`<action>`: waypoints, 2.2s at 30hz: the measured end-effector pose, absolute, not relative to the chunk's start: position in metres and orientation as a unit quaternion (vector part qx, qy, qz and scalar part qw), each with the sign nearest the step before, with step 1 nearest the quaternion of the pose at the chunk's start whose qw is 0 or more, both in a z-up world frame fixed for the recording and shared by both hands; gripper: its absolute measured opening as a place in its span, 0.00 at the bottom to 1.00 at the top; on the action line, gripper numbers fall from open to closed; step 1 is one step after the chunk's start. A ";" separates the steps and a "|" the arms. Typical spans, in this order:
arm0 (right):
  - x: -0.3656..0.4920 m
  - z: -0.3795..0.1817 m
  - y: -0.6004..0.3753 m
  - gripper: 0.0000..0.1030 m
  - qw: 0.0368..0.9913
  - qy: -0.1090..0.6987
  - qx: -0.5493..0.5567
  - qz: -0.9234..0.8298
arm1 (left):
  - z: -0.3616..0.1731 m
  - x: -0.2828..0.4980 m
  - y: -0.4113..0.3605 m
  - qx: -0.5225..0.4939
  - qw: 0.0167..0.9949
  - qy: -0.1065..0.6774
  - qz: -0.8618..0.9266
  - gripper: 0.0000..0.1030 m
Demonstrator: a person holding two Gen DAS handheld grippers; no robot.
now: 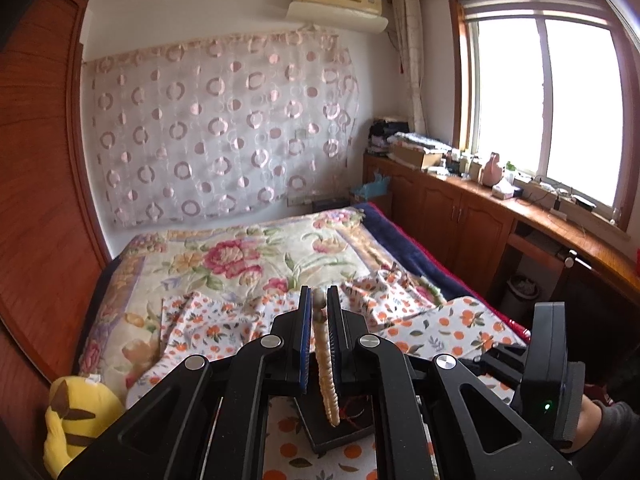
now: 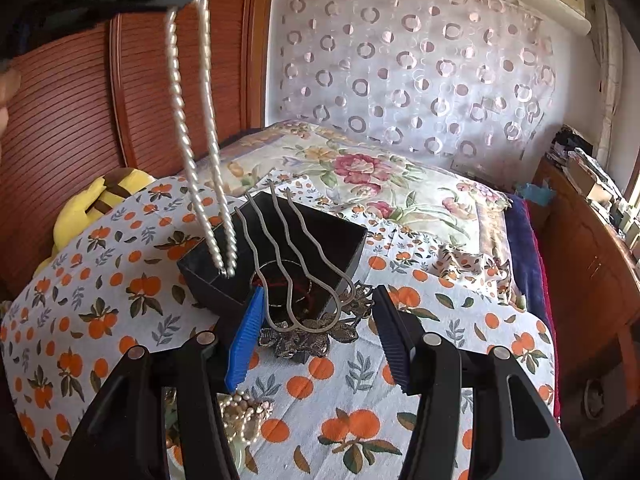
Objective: Organize jewelry
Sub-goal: 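Lower the pearls and the hair comb into the black box and open both tools, then move both open tools back to the jewelry pile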
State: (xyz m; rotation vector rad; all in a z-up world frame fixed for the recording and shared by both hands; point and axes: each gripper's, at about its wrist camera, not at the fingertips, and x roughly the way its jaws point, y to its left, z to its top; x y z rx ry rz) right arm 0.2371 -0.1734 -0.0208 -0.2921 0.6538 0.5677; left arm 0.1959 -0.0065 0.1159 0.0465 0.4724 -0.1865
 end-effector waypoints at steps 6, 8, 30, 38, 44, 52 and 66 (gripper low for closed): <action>0.252 -0.027 -0.156 0.56 0.893 0.318 -0.149 0.281 | 0.091 0.189 0.001 0.024 0.964 0.250 -0.086 0.27; 0.260 -0.029 -0.149 0.56 0.891 0.321 -0.146 0.285 | 0.081 0.186 0.005 0.019 0.962 0.257 -0.085 0.28; 0.261 -0.037 -0.141 0.61 0.886 0.333 -0.130 0.295 | -0.018 0.145 0.034 0.001 0.938 0.339 -0.074 0.28; 0.217 -0.034 -0.169 0.56 0.884 0.323 -0.124 0.313 | -0.039 0.127 0.018 0.017 0.929 0.358 -0.092 0.35; 0.190 -0.055 -0.181 0.38 0.872 0.346 -0.128 0.322 | -0.058 0.124 0.012 0.017 0.917 0.384 -0.104 0.43; 0.164 -0.077 -0.188 0.25 0.860 0.368 -0.123 0.331 | -0.072 0.119 0.002 0.006 0.908 0.401 -0.125 0.43; 0.138 -0.081 -0.190 0.18 0.859 0.367 -0.120 0.338 | -0.086 0.121 -0.014 0.011 0.893 0.425 -0.149 0.35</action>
